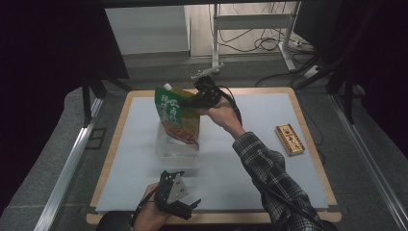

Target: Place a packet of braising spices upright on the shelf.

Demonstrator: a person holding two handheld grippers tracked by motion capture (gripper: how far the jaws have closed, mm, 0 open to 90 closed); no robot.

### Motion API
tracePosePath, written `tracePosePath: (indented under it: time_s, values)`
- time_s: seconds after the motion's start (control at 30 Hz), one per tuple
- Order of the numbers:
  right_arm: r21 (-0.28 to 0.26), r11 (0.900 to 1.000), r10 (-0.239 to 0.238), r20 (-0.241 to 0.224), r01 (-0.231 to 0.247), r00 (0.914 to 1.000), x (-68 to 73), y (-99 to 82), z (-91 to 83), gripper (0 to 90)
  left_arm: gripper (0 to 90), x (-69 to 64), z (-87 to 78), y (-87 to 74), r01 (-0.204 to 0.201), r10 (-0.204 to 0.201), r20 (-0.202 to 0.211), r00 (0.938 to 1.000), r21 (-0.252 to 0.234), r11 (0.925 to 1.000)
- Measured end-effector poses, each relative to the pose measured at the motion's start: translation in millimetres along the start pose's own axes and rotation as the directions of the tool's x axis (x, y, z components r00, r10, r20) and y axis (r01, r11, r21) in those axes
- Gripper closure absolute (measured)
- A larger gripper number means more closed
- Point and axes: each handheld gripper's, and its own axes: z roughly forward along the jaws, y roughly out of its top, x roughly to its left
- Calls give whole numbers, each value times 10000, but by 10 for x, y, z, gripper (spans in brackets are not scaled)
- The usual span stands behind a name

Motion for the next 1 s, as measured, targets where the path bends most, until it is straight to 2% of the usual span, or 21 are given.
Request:
tracePosePath:
  time_s: [0.13,0.2,0.33,0.43,0.53,0.6,0.63,0.7,0.83,0.93,1.0]
  values:
    - [-5,9999,-127,107,127,9999,22,23,-24,885,1,-1,3,-1,-20,20,6,10000,22,10000]
    - [72,9994,-341,410,338,9986,51,44,-35,877,2,0,2,-1,-28,28,-1,10000,22,10000]
    - [148,9986,-507,601,499,9969,76,45,-53,771,2,-2,0,-1,18,-18,-18,10000,-28,10000]
    - [142,9977,-673,897,663,9937,80,35,-79,657,2,-5,4,-2,2,-2,-8,10000,-9,10000]
    - [135,9983,-575,885,566,9944,77,16,-121,586,2,-8,11,-2,-8,8,16,10000,3,10000]
    - [179,9979,-641,965,627,9933,77,-10,-140,542,2,-11,15,-3,-29,29,2,10000,36,10000]
    - [189,9972,-744,1046,729,9917,70,-35,-158,492,2,-12,16,-3,-34,34,1,10000,45,10000]
    - [200,9971,-749,1112,731,9910,67,-52,-177,476,2,-12,18,-2,-72,72,23,10000,82,9999]
    - [106,9959,-906,1215,900,9885,60,-98,-232,378,2,-14,23,-4,-100,99,27,9999,117,9999]
    - [215,9943,-1061,1472,1041,9834,69,-135,-270,328,2,-14,22,-4,-103,103,15,9999,110,9999]
    - [164,9951,-989,1563,975,9827,61,-160,-297,297,2,-14,21,-4,-102,102,10,9999,102,9999]
